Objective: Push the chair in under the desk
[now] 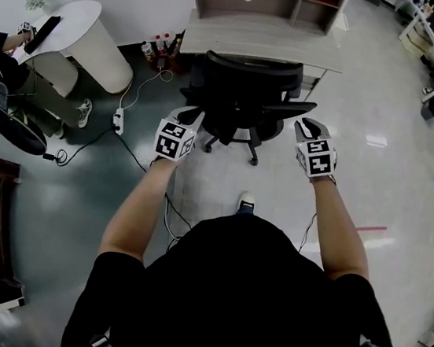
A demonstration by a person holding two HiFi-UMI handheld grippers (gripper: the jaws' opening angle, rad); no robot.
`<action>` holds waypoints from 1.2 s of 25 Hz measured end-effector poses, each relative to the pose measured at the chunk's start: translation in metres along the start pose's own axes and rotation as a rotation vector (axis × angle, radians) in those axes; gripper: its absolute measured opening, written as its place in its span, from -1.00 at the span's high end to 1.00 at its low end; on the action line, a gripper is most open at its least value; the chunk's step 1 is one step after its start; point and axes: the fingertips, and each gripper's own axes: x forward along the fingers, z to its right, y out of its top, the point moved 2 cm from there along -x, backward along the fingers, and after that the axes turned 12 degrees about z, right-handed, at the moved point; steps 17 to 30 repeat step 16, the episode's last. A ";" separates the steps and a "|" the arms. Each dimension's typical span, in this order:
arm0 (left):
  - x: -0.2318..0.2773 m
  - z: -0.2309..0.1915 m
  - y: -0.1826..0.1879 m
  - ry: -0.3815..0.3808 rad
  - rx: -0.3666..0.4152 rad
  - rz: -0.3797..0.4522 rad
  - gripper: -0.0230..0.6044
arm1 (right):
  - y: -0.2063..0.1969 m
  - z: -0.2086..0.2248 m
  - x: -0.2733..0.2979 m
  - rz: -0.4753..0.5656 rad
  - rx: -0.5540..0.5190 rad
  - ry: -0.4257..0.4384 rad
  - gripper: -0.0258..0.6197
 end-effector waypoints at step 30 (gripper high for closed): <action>-0.036 0.009 -0.002 0.030 -0.054 0.030 0.87 | 0.001 -0.011 -0.032 0.034 0.113 -0.039 0.82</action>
